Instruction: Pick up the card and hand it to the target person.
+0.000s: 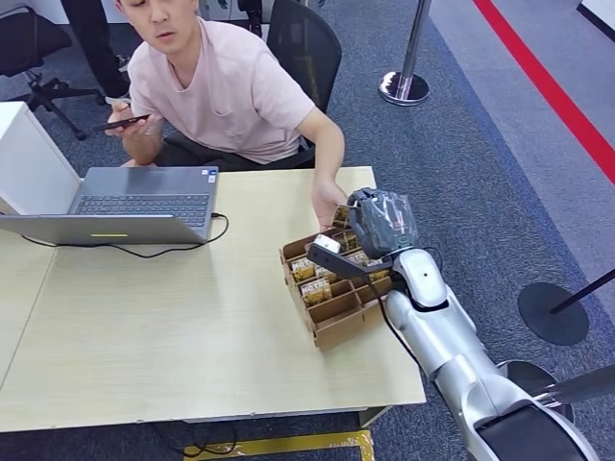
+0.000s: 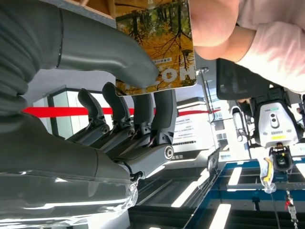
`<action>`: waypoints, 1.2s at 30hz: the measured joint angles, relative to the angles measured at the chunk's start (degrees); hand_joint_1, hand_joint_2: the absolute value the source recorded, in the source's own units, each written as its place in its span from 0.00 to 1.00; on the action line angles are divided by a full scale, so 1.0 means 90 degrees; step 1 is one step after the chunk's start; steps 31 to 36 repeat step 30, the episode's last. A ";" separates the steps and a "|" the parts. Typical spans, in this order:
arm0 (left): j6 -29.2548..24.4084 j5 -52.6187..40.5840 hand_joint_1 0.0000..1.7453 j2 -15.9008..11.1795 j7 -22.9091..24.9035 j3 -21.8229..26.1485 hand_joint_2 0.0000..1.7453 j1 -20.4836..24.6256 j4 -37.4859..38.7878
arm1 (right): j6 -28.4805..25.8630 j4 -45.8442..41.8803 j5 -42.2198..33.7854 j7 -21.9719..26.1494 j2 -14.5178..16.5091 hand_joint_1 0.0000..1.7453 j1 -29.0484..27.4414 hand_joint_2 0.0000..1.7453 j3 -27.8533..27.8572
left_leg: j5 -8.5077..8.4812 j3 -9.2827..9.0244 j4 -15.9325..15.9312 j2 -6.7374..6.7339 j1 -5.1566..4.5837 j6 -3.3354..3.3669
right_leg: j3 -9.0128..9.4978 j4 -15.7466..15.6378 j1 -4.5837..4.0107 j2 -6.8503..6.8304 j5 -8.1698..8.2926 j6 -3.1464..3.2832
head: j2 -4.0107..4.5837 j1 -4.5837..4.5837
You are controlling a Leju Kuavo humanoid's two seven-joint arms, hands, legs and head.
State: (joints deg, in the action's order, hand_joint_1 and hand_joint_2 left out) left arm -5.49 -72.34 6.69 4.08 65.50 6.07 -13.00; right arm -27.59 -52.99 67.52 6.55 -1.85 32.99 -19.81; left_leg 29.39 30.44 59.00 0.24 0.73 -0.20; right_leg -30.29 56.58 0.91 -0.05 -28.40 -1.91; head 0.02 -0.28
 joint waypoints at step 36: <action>-0.0010 0.0007 0.00 -0.0002 0.0065 0.0001 1.00 -0.0001 0.0000 | -0.0259 0.0410 -0.0399 0.0260 0.0118 0.78 0.0255 1.00 -0.0109 | 0.0000 0.0006 0.0000 0.0003 0.0000 0.0000 | -0.0002 0.0000 0.0000 -0.0004 0.0000 0.0000 | 0.0000 0.0000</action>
